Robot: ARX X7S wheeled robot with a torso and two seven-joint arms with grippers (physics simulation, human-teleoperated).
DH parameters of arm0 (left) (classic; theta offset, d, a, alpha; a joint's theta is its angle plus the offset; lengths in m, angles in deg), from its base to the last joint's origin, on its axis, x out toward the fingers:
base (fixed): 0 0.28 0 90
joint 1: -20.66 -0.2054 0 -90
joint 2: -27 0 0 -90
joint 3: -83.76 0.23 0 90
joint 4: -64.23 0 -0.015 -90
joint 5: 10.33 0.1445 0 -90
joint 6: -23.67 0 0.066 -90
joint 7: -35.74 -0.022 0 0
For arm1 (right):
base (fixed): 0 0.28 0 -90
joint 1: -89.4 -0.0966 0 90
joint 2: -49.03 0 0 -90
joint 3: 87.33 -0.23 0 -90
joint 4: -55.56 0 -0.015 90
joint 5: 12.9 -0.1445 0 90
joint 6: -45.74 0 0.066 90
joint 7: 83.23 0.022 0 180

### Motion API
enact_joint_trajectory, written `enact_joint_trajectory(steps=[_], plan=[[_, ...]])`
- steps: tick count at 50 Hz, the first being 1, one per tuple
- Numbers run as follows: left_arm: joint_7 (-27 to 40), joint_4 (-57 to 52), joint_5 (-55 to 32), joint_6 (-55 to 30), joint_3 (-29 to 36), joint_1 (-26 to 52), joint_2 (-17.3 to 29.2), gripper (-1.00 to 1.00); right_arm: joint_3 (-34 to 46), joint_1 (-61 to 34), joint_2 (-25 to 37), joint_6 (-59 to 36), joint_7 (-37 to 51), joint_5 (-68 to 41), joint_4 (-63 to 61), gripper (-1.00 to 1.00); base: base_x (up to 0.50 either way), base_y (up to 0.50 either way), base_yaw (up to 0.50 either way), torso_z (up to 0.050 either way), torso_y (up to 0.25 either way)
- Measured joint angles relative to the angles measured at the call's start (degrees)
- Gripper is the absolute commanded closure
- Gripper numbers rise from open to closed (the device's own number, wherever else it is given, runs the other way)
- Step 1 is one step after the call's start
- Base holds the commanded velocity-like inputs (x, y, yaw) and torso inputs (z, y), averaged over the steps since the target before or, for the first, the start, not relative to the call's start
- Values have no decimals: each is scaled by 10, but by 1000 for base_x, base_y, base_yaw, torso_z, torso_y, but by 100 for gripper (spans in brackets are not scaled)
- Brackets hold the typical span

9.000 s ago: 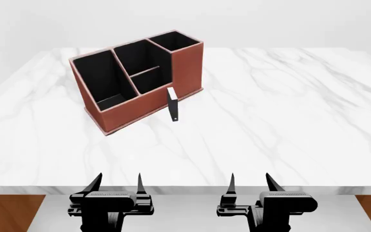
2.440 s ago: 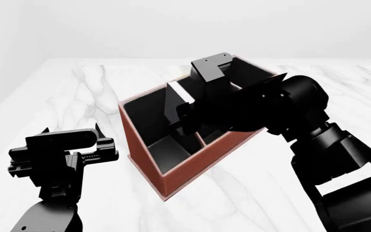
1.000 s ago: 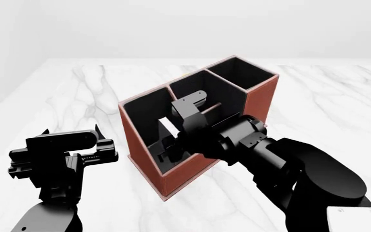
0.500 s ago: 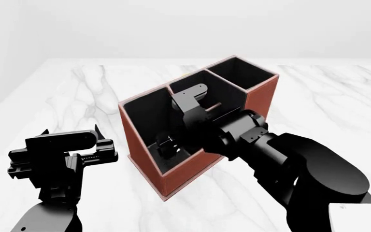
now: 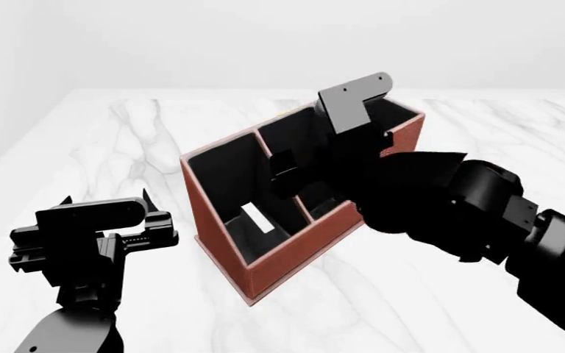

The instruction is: Pick up the book and place it in the left compartment of the caddy.

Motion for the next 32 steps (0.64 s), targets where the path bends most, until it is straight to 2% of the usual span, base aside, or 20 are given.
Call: enact_joint_trajectory(steps=[6, 13, 32], plan=[[1, 0, -1, 2, 1, -1, 1, -100, -6, 73, 66, 90, 88, 82, -110, -100, 0, 0, 0, 0, 0], [2, 1, -1, 5, 2, -1, 1, -100, -7, 140, 114, 168, 152, 160, -183, -100, 0, 0, 0, 0, 0], [11, -9, 3, 6, 11, 0, 7, -100, -8, 224, 169, 270, 239, 295, -268, -100, 0, 0, 0, 0, 0]])
